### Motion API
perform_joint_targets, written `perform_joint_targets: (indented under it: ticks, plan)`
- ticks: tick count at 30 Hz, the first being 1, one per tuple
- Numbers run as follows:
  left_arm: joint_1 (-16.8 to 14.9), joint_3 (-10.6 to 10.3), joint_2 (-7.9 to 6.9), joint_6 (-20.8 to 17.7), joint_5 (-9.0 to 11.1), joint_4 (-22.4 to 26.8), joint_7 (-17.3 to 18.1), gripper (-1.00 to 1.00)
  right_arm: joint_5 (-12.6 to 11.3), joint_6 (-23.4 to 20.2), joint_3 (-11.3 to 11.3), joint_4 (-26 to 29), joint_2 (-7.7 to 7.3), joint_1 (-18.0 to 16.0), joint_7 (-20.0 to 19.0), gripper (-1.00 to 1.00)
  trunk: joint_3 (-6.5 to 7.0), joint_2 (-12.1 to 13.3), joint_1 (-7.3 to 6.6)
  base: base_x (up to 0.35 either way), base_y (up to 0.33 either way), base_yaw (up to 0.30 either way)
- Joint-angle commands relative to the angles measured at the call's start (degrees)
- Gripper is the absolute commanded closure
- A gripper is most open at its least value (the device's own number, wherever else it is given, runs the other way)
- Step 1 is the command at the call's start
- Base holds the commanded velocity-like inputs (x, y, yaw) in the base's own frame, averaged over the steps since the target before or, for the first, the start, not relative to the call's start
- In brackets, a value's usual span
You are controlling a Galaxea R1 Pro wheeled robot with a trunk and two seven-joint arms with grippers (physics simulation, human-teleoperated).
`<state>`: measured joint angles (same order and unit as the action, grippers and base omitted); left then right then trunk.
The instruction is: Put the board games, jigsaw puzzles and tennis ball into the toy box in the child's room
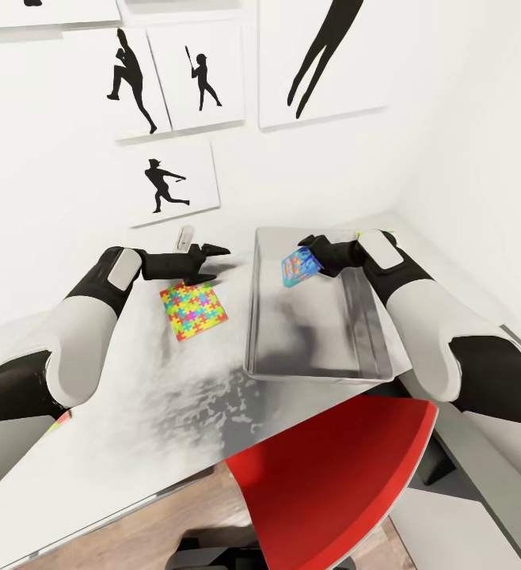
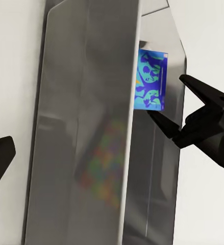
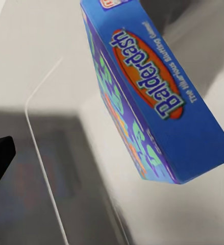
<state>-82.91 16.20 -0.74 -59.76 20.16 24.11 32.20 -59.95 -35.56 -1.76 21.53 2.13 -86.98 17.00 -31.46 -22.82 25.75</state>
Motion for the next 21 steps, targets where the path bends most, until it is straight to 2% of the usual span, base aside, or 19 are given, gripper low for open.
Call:
perform_joint_targets:
  ticks: [1, 21]
  plan:
    - [-0.1, 0.4, 0.03, -0.2, -0.5, 0.0, 0.4, -1.0, -0.6, 0.0, -0.2, 0.1, -0.1, 0.0, 0.6, -1.0, -0.08, -0.1, 0.03, -0.013, 0.0, 0.0]
    - [-0.1, 0.4, 0.03, -0.2, -0.5, 0.0, 0.4, -1.0, -0.6, 0.0, -0.3, 0.1, -0.61, 0.0, 0.5, -1.0, -0.08, -0.1, 0.03, -0.052, 0.0, 0.0]
